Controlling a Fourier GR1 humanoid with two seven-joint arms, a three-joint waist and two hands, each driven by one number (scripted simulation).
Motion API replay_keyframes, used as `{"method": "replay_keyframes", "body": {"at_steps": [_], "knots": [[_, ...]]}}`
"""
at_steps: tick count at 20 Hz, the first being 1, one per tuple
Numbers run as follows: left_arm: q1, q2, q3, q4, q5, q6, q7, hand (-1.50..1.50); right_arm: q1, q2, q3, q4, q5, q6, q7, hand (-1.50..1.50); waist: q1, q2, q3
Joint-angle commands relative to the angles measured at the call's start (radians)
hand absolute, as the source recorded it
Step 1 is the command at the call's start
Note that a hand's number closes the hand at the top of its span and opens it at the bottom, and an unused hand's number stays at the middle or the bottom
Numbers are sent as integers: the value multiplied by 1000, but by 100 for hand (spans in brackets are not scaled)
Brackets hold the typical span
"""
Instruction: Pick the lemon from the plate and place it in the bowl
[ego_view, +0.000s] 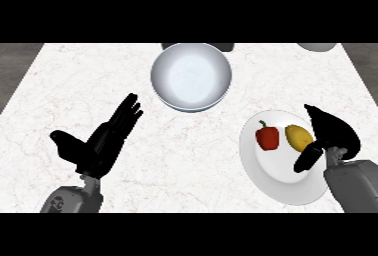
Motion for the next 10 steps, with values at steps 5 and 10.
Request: {"method": "replay_keyframes", "body": {"at_steps": [5,10], "knots": [[0,-35,18,-29,-46,-14,55,0,-7,65,-16,135,122,-72,-102,-150,0,0,0],[1,-44,62,13,-52,-65,26,0,-9,78,-59,108,154,-35,-101,-150,-2,0,0]]}}
